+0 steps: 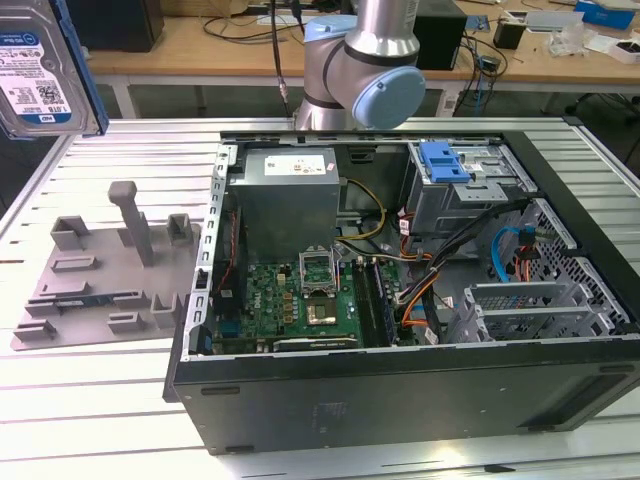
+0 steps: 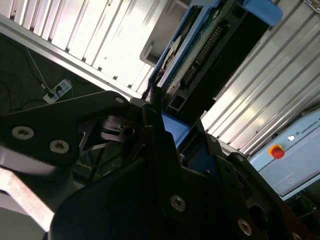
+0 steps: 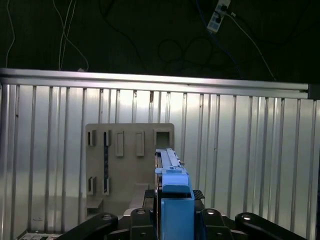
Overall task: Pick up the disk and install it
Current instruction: 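Pick up the disk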
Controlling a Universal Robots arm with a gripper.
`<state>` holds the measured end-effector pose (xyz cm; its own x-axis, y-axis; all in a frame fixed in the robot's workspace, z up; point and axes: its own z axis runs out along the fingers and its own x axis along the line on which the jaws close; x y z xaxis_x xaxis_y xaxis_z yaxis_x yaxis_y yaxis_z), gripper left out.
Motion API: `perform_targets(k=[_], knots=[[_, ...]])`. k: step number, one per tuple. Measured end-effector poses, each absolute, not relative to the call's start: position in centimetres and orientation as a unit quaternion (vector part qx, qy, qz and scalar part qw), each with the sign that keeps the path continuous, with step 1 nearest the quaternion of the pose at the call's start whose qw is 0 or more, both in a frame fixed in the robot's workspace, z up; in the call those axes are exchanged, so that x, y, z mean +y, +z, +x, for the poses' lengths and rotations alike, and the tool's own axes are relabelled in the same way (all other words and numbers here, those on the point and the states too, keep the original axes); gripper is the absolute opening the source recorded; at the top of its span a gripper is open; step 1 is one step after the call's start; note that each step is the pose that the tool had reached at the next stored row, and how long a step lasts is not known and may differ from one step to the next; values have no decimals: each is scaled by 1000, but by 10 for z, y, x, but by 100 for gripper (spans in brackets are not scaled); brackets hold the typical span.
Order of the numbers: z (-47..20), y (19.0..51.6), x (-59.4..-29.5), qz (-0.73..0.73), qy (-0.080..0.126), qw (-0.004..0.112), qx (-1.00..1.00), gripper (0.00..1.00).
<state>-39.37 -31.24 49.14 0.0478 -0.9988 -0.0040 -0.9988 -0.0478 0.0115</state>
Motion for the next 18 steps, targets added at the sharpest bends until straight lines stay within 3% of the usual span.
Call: perform_targets(k=[18], knots=[[-332,494,-334,724,-6,2,-690,37]])
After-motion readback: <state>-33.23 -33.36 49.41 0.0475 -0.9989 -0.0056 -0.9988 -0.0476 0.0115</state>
